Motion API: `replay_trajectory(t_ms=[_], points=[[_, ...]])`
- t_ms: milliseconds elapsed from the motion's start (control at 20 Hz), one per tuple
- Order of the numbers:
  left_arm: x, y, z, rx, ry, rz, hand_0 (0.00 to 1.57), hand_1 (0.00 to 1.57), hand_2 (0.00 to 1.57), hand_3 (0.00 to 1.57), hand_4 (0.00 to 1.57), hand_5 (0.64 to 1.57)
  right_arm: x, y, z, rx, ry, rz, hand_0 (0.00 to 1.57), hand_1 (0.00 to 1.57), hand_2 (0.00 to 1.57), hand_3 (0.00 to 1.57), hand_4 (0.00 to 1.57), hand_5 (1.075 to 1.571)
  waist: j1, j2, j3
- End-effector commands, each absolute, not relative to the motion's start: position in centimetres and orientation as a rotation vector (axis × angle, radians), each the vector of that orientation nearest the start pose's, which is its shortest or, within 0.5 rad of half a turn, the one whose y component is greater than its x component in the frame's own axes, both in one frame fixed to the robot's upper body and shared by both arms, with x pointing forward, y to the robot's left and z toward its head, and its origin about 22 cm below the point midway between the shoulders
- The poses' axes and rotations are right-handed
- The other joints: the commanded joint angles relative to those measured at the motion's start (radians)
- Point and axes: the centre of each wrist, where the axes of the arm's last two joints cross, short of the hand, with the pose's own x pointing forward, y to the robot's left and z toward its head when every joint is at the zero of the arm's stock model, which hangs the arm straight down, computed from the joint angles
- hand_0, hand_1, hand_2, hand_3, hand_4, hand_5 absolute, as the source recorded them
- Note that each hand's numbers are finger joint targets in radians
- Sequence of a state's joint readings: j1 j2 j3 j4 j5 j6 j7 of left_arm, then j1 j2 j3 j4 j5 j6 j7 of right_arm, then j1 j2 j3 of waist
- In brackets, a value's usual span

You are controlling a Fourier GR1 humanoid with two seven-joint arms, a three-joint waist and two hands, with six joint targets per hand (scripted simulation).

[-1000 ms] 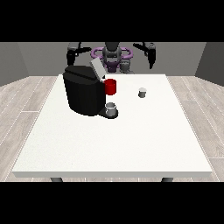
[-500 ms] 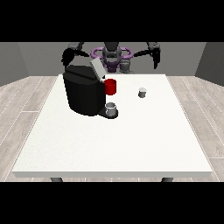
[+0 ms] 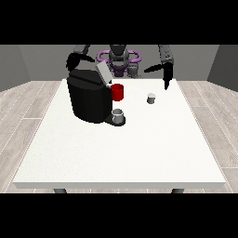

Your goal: Insert the coffee pod into the coffee machine and close the lid

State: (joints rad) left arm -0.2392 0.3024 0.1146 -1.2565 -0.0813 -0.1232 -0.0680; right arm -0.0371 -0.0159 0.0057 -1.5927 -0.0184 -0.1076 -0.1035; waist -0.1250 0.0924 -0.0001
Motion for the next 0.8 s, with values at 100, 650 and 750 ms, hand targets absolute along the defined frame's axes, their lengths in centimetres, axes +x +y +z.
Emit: replay_trajectory(t_ms=[100, 650, 750], points=[[32.6, 34.2, 1.8, 0.309, -1.502, -0.306, 0.0, 0.0, 0.0, 0.0, 0.0, 1.571, 26.6, -22.1, 3.0, -0.04, -1.757, -0.074, 0.0, 0.0, 0.0, 0.0, 0.28, 1.571, -0.02, 0.07, -0.0004], [34.1, 30.5, -0.4, 0.341, -1.377, -0.511, 0.0, 0.0, 0.2, 0.0, 0.0, 1.571, 28.7, -21.9, 1.6, -0.101, -1.639, -0.082, 0.0, 0.0, 0.0, 0.0, 0.37, 1.571, 0.025, 0.058, -0.0001], [33.0, 30.2, -1.1, 0.33, -1.357, -0.576, 0.0, 0.0, 0.46, 0.0, 0.0, 1.571, 28.2, -24.3, -0.8, -0.171, -1.597, -0.092, 0.0, 0.0, 0.0, 0.0, 0.41, 1.571, 0.071, 0.023, 0.0002]])
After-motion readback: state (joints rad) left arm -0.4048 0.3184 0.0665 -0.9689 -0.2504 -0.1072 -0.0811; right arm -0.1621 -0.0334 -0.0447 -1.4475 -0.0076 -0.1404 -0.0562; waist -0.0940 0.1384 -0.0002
